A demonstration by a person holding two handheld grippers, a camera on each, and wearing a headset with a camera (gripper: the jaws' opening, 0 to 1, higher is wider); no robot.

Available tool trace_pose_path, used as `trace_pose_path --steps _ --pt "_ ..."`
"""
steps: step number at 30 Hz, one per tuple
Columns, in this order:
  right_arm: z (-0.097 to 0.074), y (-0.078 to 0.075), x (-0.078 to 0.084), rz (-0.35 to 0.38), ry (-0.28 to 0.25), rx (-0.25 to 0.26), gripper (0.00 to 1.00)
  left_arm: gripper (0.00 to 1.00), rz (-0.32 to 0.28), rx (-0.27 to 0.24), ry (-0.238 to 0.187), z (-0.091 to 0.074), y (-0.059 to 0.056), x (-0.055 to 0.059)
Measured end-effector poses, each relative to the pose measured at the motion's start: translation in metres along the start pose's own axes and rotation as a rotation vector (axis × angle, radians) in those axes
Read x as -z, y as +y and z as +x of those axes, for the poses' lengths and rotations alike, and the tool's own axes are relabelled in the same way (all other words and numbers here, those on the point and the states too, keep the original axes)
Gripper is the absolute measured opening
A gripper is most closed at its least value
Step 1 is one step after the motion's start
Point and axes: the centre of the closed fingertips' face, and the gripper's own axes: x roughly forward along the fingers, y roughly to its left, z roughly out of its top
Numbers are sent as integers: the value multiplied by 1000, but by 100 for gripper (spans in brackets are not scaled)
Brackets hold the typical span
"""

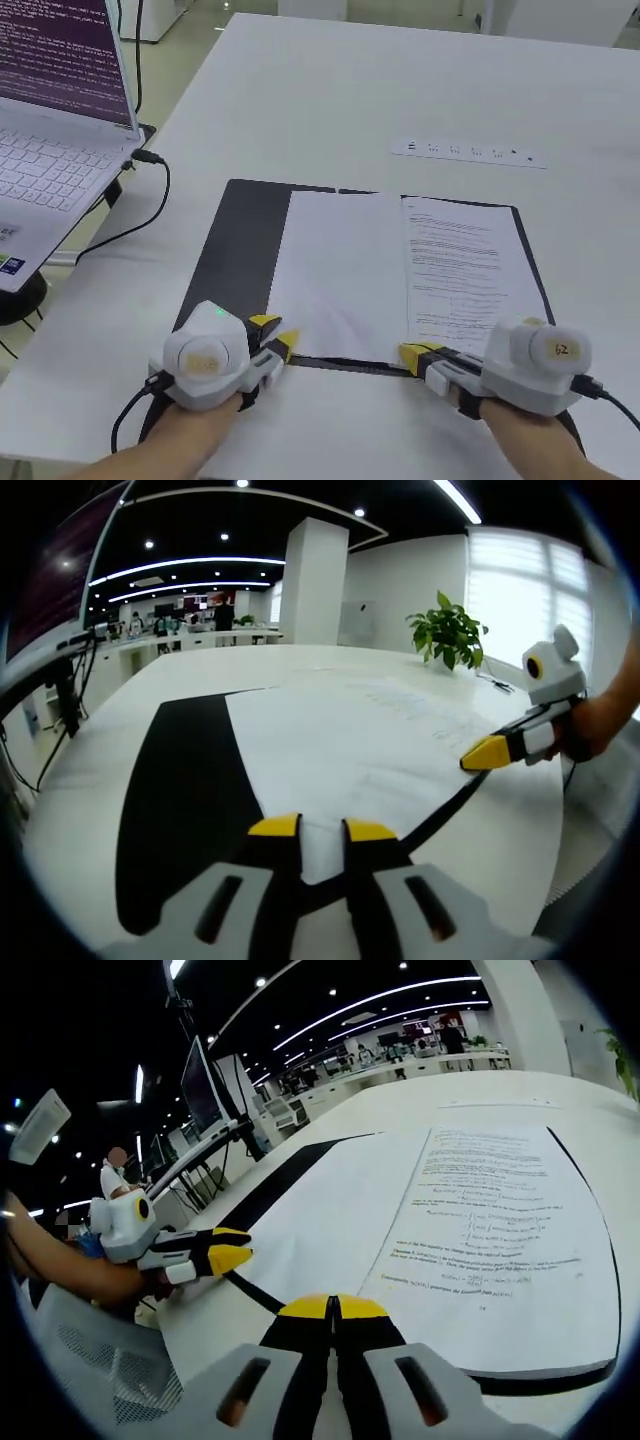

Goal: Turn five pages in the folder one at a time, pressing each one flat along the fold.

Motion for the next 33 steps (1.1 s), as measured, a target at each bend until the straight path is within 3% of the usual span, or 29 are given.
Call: trace_pose_path --steps 7,12,16,21,23,25,26,29,33 --pt "-11 15 13 62 46 -58 0 15 10 -1 14 0 0 0" --pt "-24 24 5 93 22 -82 0 14 -17 -11 30 1 1 -1" --pt "-35 26 -6 112 -14 -85 0 15 -82 -8 52 2 1 -3" --pt "-55 33 -29 128 -66 -96 0 26 -240 26 112 4 -9 -9" --pt "-63 36 -39 143 -84 -102 0 27 -275 31 104 2 -11 -15" --pt "-70 37 -47 160 -106 -104 0 26 -304 48 39 -3 -17 -34" --pt "-75 38 -52 169 -111 -107 0 27 -338 55 29 -7 -20 -40" --pt "-88 40 -65 182 -136 -118 0 27 -367 69 9 -19 -26 -54" --pt "-108 36 -85 197 -189 -87 0 30 -415 72 -28 -39 -33 -74"
